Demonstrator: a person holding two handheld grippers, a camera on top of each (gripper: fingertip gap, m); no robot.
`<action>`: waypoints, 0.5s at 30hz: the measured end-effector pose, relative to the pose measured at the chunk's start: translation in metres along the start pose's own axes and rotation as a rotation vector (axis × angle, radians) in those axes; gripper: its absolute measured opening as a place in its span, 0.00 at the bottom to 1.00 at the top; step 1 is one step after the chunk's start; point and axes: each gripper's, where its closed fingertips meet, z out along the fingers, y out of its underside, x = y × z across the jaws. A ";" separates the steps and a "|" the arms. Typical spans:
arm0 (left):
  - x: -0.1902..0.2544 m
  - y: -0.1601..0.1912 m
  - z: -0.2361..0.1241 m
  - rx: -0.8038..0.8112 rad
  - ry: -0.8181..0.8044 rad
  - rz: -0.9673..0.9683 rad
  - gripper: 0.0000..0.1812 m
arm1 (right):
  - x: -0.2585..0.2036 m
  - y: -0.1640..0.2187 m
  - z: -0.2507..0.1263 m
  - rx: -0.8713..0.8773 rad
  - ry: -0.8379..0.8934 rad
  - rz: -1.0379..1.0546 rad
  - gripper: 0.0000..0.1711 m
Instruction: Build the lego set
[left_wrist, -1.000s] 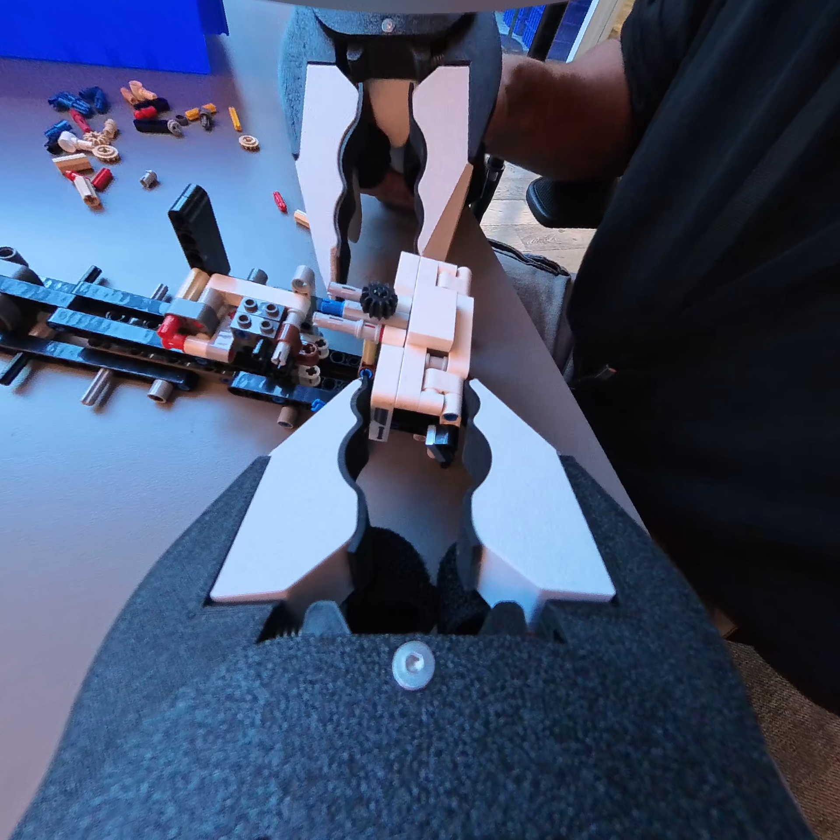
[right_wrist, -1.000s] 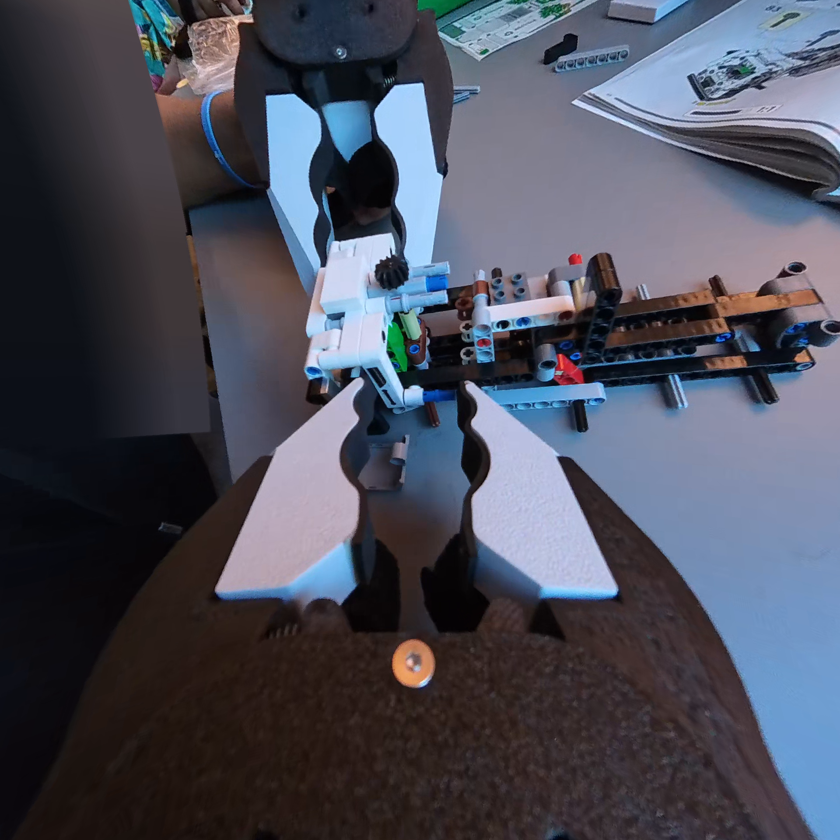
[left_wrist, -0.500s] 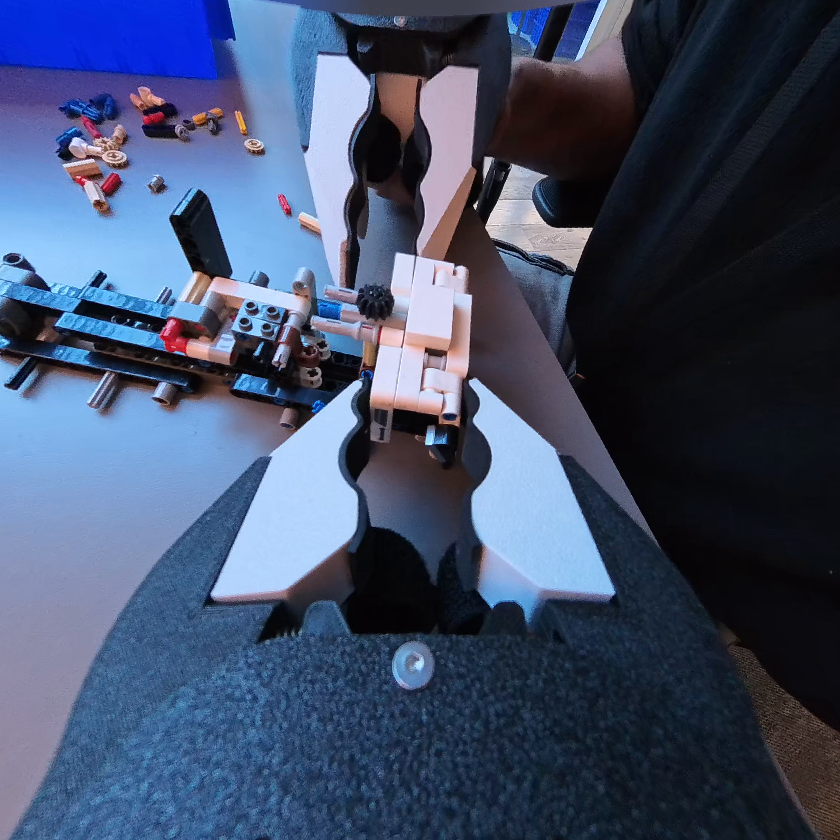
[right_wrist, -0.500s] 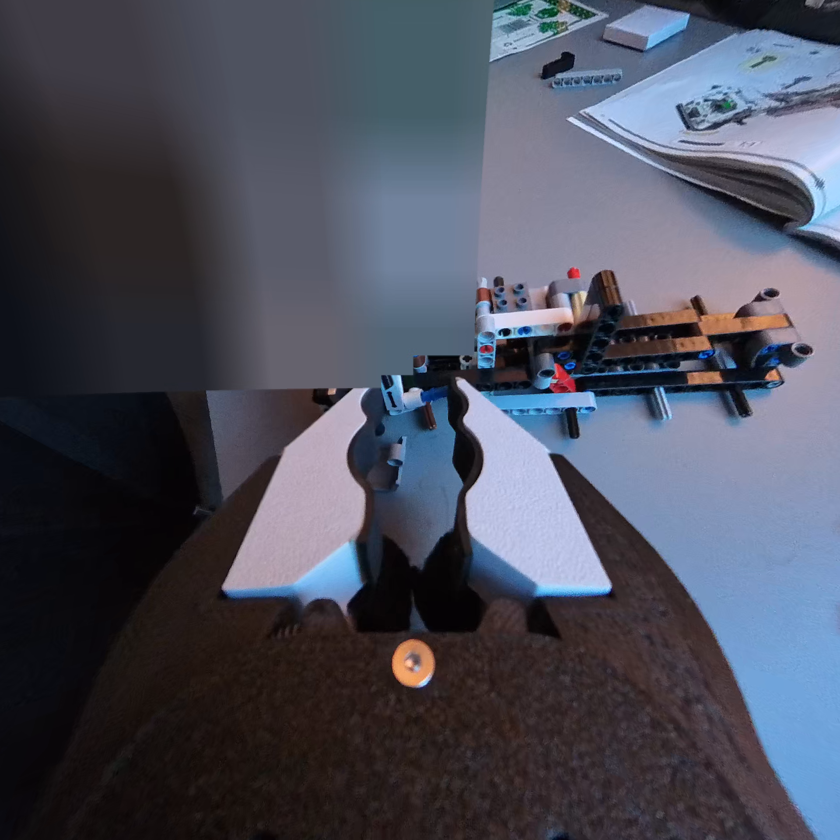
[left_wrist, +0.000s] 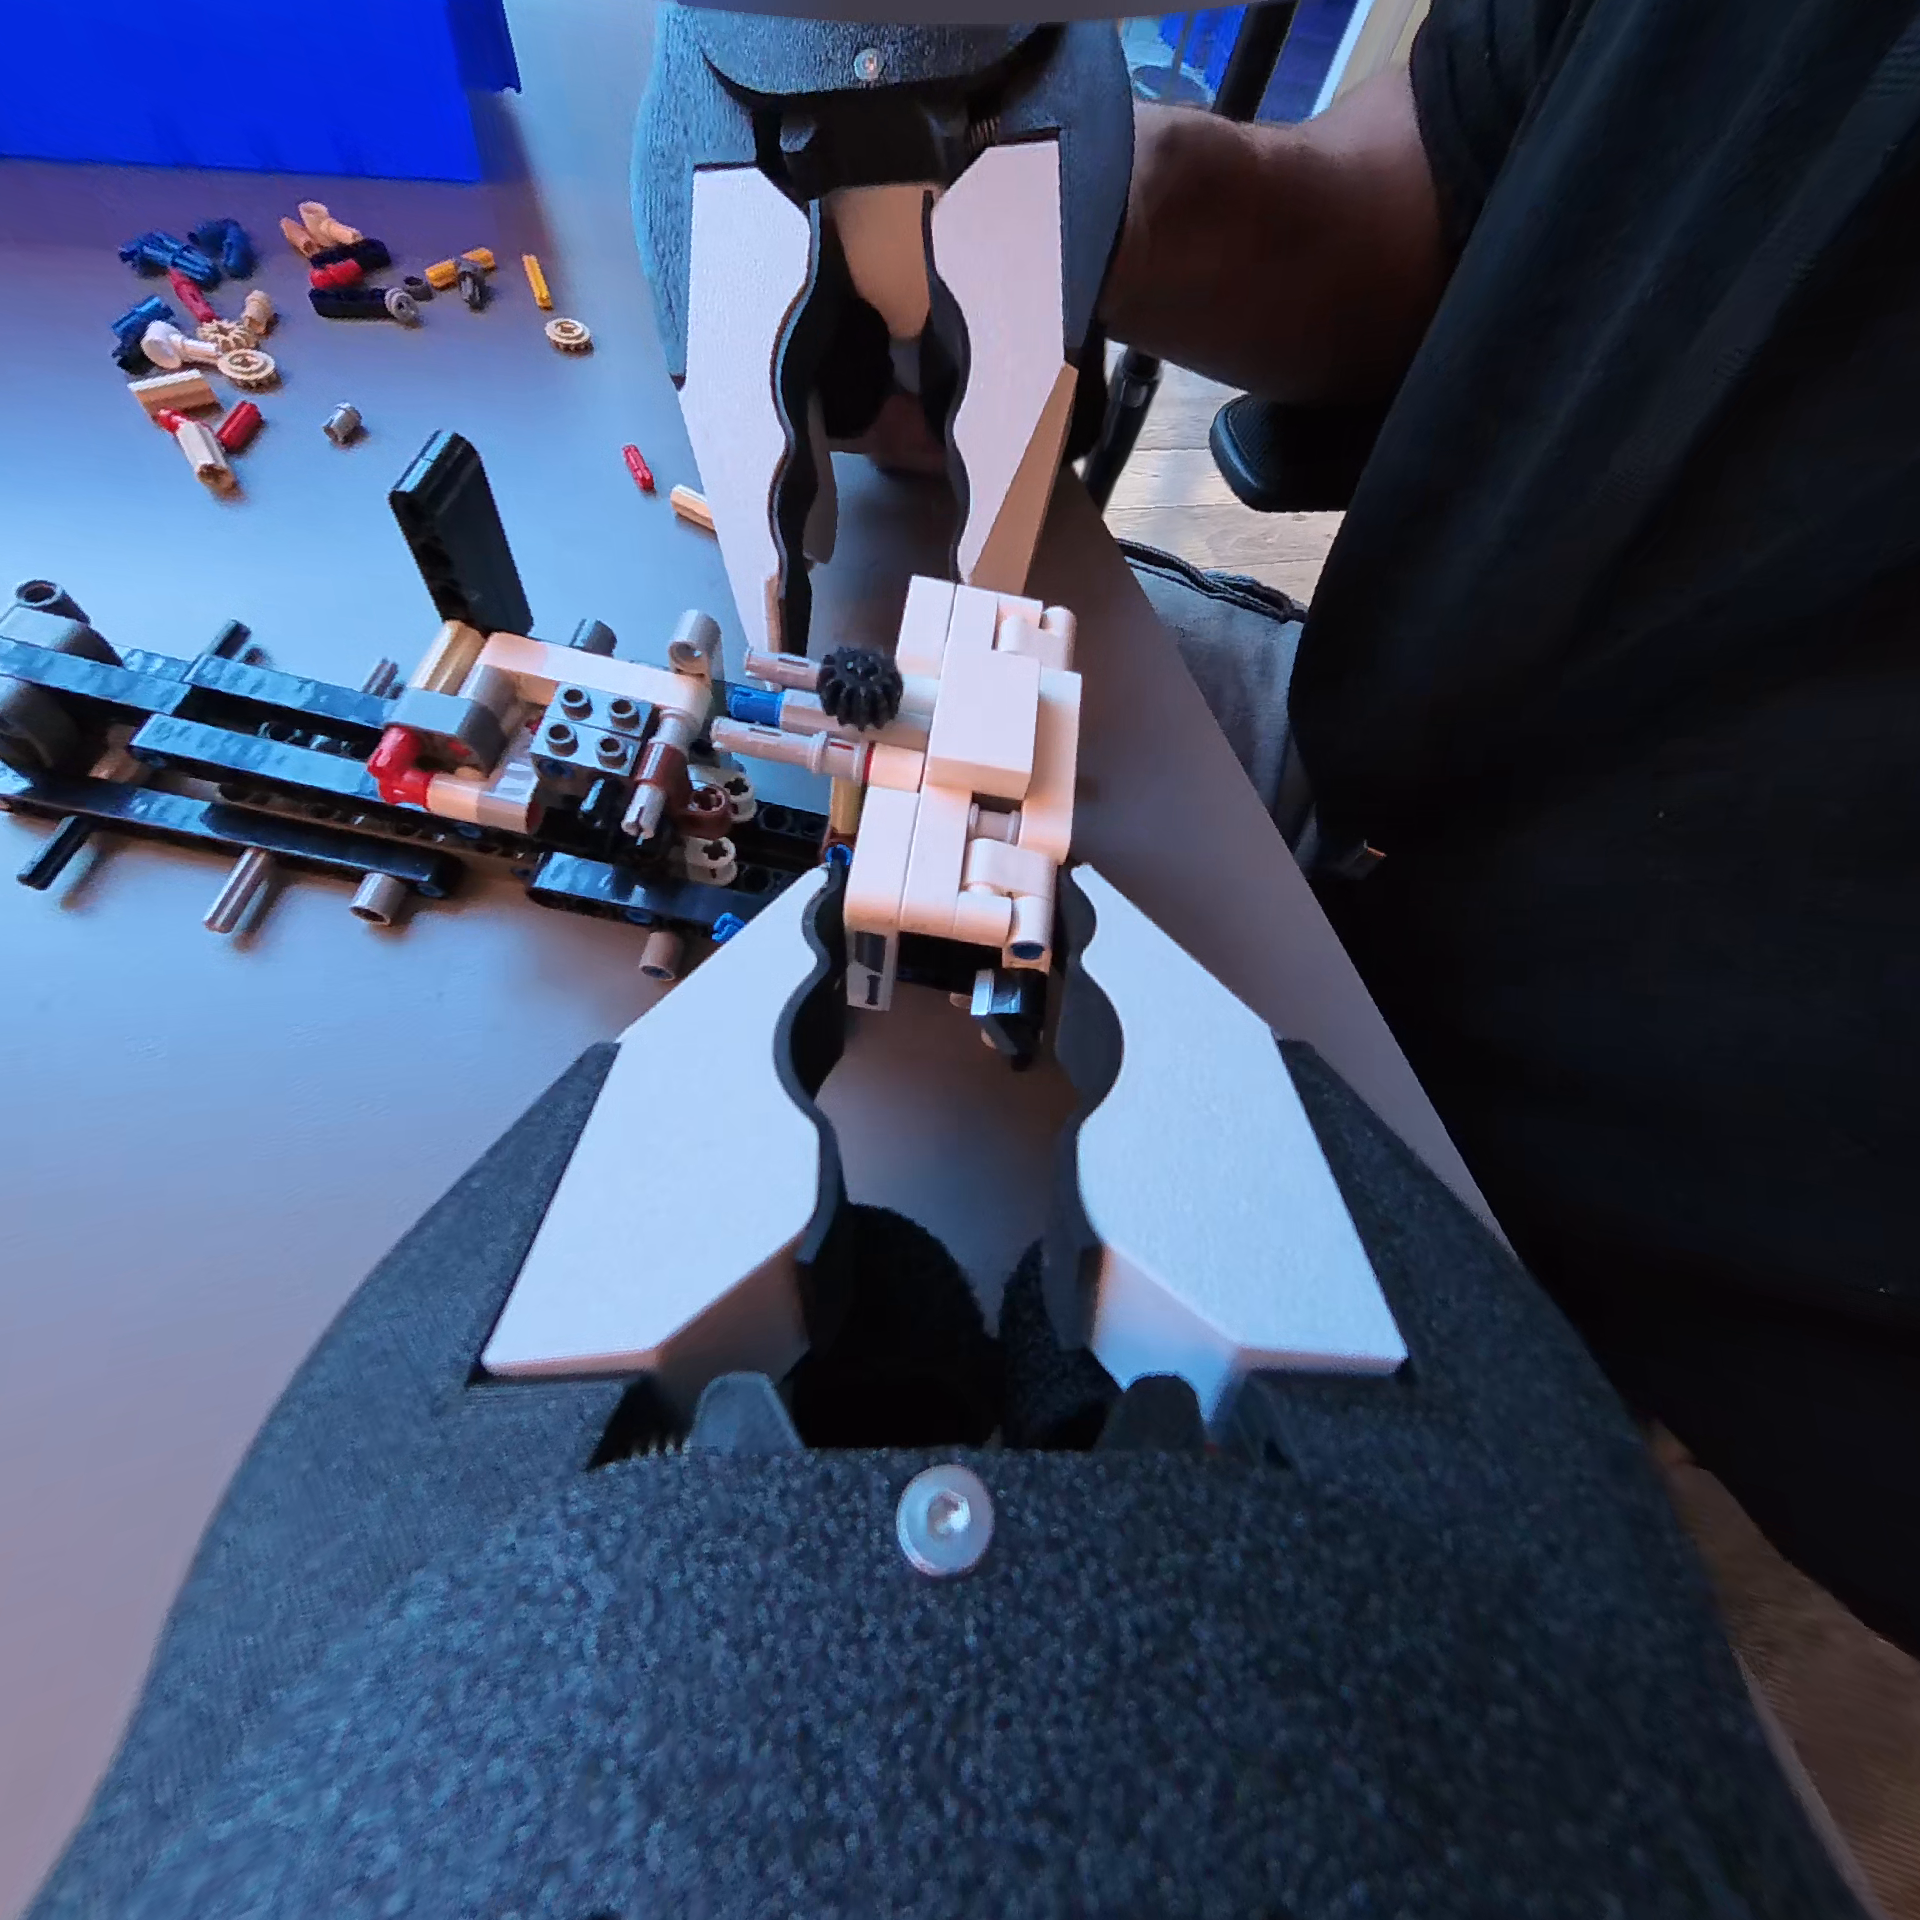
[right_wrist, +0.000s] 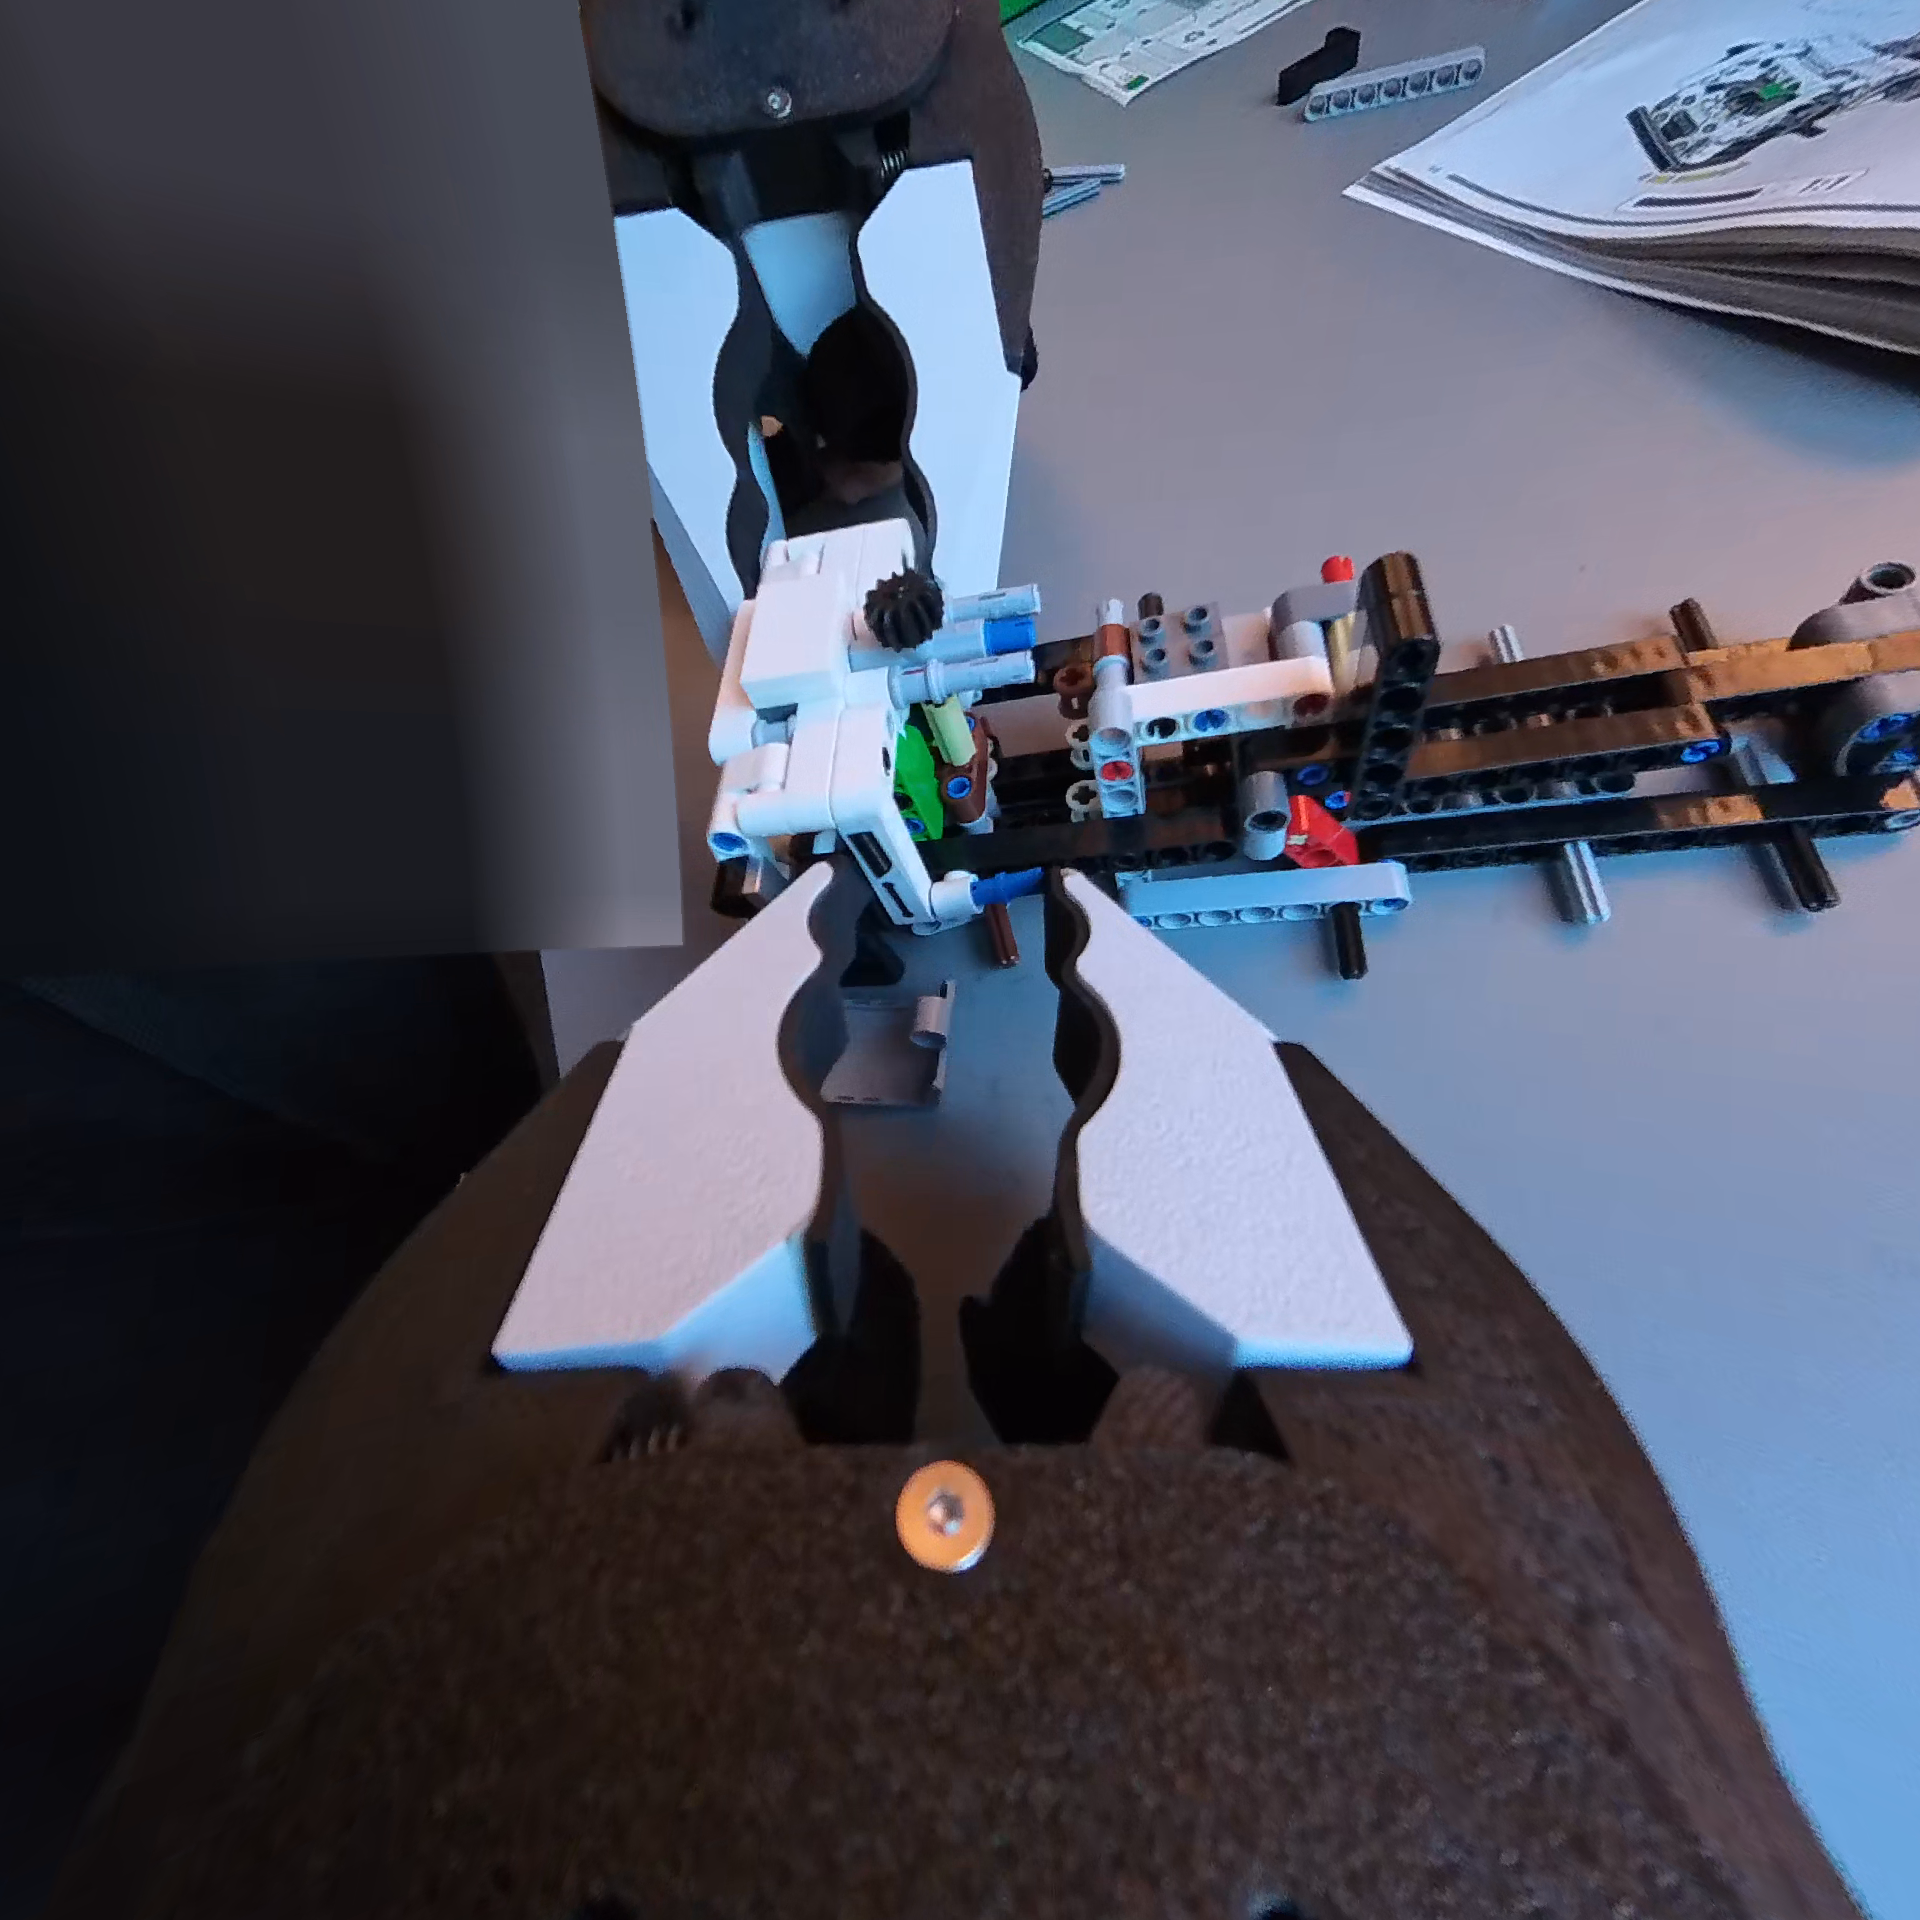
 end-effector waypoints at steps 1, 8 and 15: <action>0.000 0.000 0.000 -0.001 -0.003 0.005 0.21 | 0.000 0.000 0.000 -0.001 0.002 0.010 0.21; -0.002 0.000 0.001 -0.006 -0.032 0.039 0.21 | -0.001 0.004 0.001 -0.013 -0.031 0.083 0.21; -0.002 0.000 0.001 -0.006 -0.010 0.016 0.21 | -0.002 0.003 -0.008 0.003 -0.084 0.064 0.26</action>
